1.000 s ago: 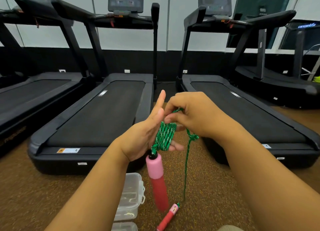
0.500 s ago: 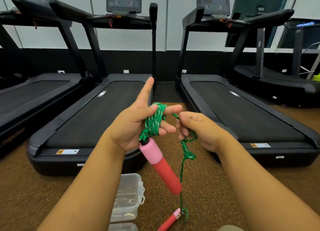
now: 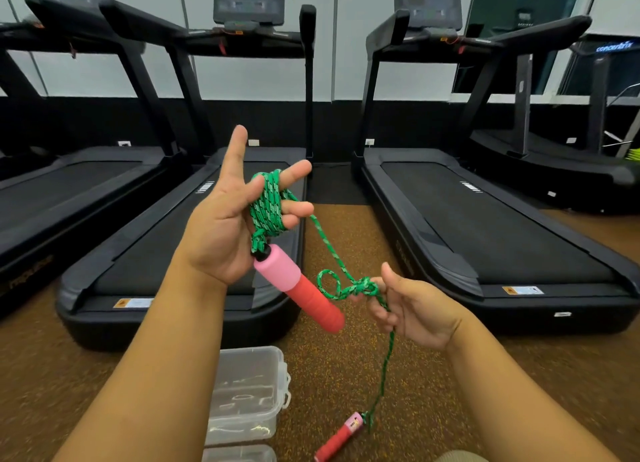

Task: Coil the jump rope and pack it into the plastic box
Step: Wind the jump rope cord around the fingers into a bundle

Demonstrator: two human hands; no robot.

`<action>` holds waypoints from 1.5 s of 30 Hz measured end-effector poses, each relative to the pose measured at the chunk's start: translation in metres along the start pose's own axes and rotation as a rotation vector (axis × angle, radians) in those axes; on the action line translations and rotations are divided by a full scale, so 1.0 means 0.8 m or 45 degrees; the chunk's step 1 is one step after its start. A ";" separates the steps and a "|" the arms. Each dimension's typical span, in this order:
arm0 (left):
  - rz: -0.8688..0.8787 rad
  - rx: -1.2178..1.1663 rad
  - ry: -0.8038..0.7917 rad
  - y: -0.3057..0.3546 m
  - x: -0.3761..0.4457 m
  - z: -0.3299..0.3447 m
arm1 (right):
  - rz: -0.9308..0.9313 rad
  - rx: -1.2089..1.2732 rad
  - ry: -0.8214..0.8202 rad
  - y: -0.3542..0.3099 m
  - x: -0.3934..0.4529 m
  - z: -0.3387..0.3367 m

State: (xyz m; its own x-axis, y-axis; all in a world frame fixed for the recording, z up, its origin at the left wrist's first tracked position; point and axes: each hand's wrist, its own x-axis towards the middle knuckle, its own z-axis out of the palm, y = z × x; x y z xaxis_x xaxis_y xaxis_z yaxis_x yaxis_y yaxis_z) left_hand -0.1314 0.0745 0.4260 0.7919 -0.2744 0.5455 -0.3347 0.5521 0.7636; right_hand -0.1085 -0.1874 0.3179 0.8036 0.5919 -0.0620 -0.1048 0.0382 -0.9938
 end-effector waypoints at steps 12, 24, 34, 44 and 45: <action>-0.010 0.048 -0.026 -0.002 0.001 0.004 | -0.069 -0.548 0.610 0.035 0.003 -0.012; -0.022 0.067 -0.060 -0.001 0.005 0.014 | 0.096 -0.807 0.871 0.080 0.023 -0.006; -0.163 0.135 -0.150 -0.015 0.006 0.025 | 0.005 -0.488 0.813 0.039 0.034 0.021; -0.303 -0.009 -0.242 -0.028 0.008 0.025 | -0.317 -0.137 0.273 -0.050 0.038 0.099; -0.312 -0.017 -0.249 -0.027 0.007 0.025 | -0.315 -0.103 0.252 -0.047 0.040 0.101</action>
State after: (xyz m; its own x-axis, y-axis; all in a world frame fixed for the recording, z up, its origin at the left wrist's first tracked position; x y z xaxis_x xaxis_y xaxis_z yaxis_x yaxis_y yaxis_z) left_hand -0.1294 0.0454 0.4194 0.7346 -0.5460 0.4029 -0.1381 0.4610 0.8766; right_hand -0.1265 -0.1049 0.3609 0.8980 0.4042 0.1736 0.1487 0.0926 -0.9845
